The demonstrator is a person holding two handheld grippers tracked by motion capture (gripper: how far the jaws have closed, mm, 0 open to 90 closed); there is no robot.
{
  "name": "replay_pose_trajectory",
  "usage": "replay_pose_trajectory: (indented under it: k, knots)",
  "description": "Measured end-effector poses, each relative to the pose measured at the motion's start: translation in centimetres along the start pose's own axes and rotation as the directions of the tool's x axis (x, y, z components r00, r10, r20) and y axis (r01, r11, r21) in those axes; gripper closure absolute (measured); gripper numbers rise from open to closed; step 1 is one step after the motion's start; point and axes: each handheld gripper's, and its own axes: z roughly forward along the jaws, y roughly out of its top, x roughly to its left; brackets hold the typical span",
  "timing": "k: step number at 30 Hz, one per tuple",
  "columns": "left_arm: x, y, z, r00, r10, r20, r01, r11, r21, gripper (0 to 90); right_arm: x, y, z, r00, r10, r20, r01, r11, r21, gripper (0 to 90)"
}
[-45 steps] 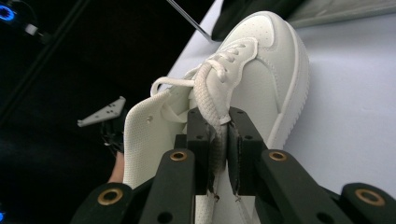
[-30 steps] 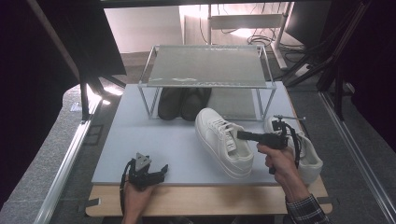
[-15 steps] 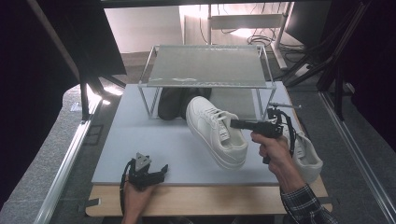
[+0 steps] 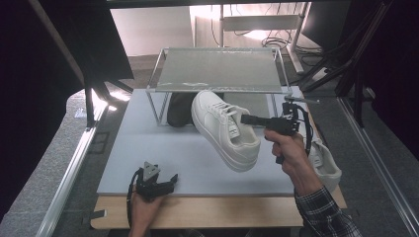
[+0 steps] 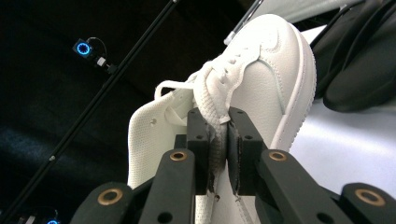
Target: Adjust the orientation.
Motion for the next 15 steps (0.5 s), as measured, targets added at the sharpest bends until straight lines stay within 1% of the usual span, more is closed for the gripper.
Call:
replay_pose_trajectory:
  k: [2,6,11,15]
  knots:
    - [0.0,0.0,0.0,1.0000,0.000,0.001,0.000,1.0000,0.002,14.1,0.3,0.4,0.1,1.0000,-0.005,0.000,0.005,1.000,-0.002,80.8]
    - [0.0,0.0,0.0,1.0000,0.000,0.001,0.000,1.0000,0.002,14.1,0.8,1.1,0.5,1.0000,-0.001,-0.002,0.001,1.000,-0.012,80.8]
    - [0.0,0.0,0.0,1.0000,-0.001,0.001,0.001,1.0000,0.001,14.0,1.2,2.1,0.9,1.0000,-0.002,-0.008,0.001,0.999,-0.039,80.9]
    - [0.0,0.0,0.0,1.0000,-0.001,0.001,0.001,1.0000,0.001,14.1,1.5,2.9,1.2,1.0000,-0.007,0.004,0.007,0.999,-0.053,80.9]
